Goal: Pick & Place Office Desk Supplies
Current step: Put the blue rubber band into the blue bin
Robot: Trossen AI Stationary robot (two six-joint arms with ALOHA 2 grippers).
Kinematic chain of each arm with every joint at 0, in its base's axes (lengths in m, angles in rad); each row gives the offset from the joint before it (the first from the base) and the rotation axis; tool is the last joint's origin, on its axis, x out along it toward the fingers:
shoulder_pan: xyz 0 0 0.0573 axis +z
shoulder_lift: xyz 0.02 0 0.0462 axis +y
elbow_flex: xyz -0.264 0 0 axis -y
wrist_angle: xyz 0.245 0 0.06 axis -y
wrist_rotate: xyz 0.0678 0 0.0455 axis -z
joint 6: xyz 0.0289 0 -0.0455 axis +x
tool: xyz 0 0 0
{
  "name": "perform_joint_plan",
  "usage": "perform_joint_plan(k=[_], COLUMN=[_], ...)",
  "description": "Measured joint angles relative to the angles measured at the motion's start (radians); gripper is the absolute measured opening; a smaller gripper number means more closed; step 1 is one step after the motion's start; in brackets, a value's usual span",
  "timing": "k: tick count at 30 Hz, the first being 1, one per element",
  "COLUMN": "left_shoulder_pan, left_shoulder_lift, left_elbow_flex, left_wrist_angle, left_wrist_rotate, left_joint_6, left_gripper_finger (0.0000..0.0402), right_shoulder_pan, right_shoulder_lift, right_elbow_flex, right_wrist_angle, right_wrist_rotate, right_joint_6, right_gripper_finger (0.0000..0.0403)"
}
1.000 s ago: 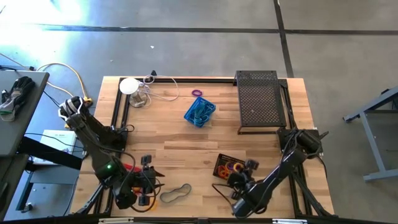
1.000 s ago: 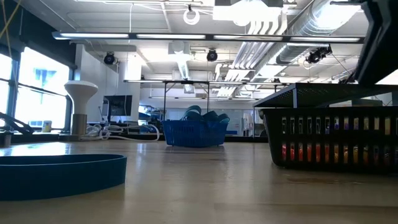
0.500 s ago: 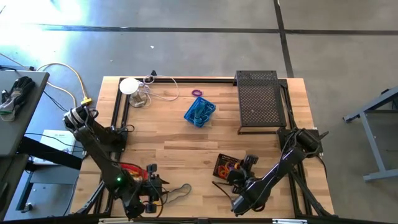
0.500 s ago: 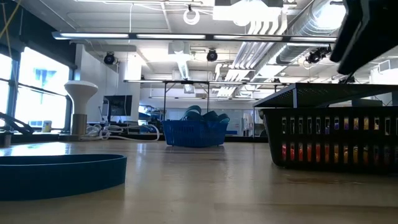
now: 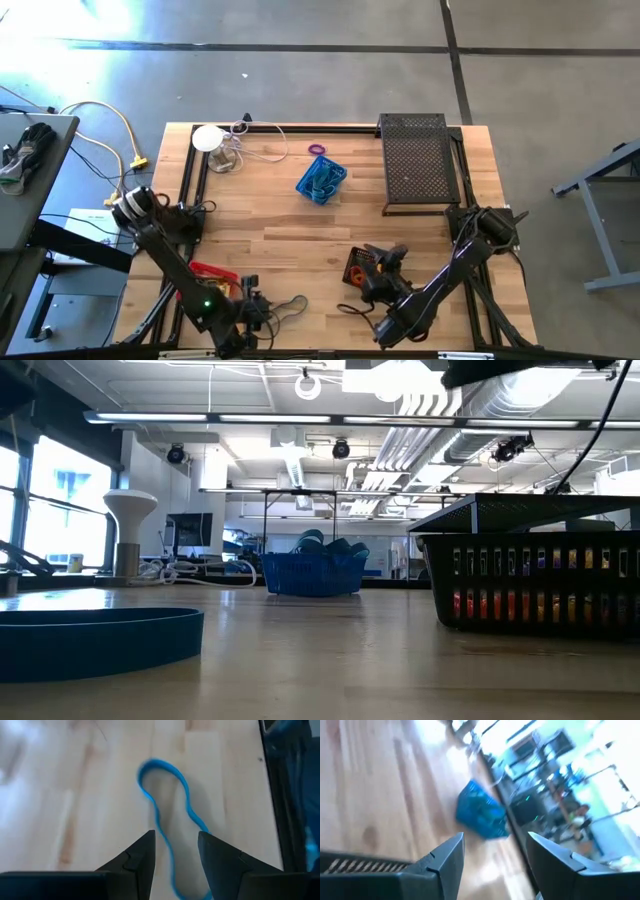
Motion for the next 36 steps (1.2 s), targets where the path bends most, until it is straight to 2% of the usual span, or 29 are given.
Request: perform_joint_plan(k=[4, 8, 11, 19, 31, 36], left_shoulder_pan=[0.003, 0.019, 0.026, 0.026, 0.032, 0.051], left_shoulder_lift=[0.042, 0.08, 0.081, 0.081, 0.081, 0.081], left_elbow_flex=[0.0, 0.0, 0.0, 0.0, 0.0, 0.0], left_wrist_angle=[0.008, 0.007, 0.012, -0.004, -0.016, -0.034], left_wrist_rotate=[0.04, 0.128, 0.158, 0.148, 0.146, 0.144], left_joint_6=[-0.1, -0.212, -0.255, -0.258, -0.183, -0.15], left_gripper_finger=[0.0142, 0.0142, 0.0142, 0.0142, 0.0142, 0.0142], right_shoulder_pan=[0.0, 0.0, -0.001, 0.001, 0.0, 0.0], right_shoulder_lift=[0.0, 0.0, 0.0, 0.0, 0.0, 0.0], right_elbow_flex=[0.0, 0.0, 0.0, 0.0, 0.0, 0.0], right_wrist_angle=[-0.001, -0.001, -0.001, 0.019, 0.277, 0.391], right_wrist_rotate=[0.073, 0.131, 0.137, 0.105, -0.081, -0.181], right_joint_6=[-0.002, -0.003, -0.004, -0.024, -0.13, -0.126], right_gripper_finger=[0.02, 0.02, 0.02, 0.02, 0.02, 0.02])
